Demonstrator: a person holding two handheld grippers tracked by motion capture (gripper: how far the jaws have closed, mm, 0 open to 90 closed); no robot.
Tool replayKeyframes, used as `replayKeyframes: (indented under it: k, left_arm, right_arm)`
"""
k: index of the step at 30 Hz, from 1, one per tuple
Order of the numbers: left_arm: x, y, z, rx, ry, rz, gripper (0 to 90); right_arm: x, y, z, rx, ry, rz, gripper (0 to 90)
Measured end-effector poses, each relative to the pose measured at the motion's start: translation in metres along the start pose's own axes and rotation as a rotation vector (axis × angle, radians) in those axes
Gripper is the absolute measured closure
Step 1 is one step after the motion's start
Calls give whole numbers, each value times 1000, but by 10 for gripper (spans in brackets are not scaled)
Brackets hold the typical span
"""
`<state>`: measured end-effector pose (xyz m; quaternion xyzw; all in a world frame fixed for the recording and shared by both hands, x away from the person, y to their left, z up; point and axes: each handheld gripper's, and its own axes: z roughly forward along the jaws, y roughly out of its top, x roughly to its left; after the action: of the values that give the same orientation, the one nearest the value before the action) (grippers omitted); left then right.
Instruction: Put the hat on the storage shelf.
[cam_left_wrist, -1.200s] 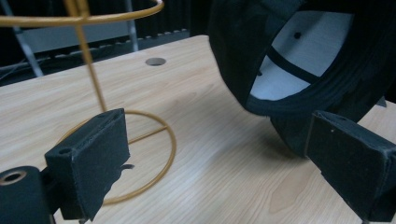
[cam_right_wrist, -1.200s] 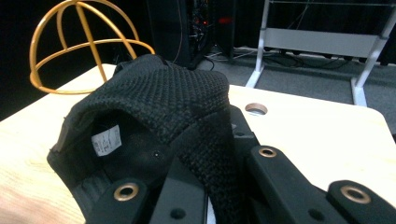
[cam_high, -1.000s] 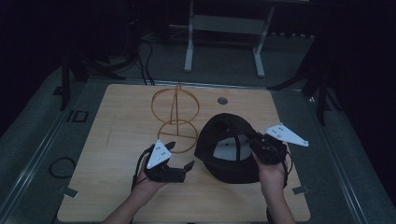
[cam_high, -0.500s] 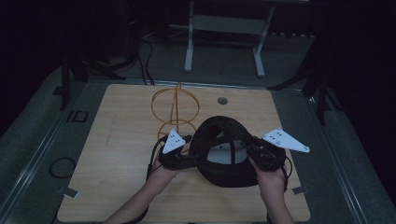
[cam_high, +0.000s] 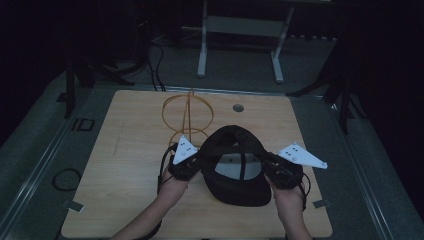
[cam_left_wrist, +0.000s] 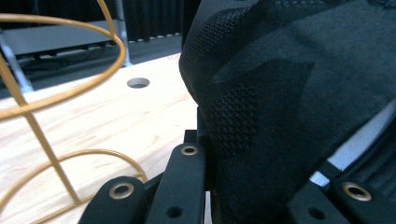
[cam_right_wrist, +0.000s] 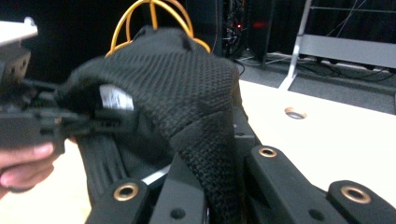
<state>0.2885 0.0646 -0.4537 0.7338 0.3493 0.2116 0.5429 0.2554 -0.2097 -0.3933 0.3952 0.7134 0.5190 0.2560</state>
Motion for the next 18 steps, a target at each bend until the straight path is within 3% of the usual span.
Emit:
replayKeyframes:
  k: [7, 14, 18]
  left_arm:
    - [-2, 10, -7, 6, 27, 29, 890]
    - [-3, 18, -10, -1, -11, 27, 892]
    - [-5, 23, -13, -19, -21, 25, 892]
  right_arm:
    - [3, -16, -4, 18, 37, 10, 882]
    - [-1, -24, -13, 13, 70, 21, 868]
    - [-1, -25, -21, 10, 96, 5, 806]
